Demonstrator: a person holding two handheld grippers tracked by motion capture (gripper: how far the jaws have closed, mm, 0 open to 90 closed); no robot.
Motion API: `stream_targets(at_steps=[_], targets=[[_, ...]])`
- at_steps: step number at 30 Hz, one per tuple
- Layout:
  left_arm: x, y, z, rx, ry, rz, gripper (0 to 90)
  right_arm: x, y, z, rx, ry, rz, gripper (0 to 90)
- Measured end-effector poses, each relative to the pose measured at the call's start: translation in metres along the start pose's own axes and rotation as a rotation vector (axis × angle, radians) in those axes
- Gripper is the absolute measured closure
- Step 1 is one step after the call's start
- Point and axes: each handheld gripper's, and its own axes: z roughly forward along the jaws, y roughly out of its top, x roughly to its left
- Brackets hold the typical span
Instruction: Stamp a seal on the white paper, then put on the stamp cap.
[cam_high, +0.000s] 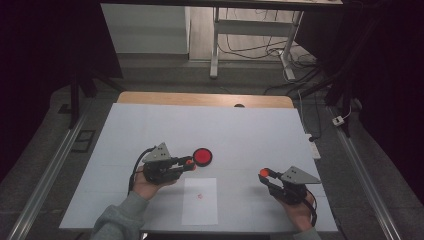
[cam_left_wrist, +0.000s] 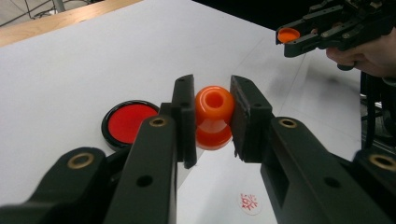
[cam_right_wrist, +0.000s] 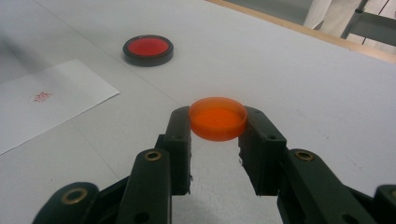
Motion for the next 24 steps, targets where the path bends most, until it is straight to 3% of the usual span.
stream_targets(at_steps=[24], targets=[[-0.0069,0.0013,0.0007,0.000,-0.035,0.012,72.0,0.0079,0.0035,0.0091,0.003,0.027,-0.017,64.6]])
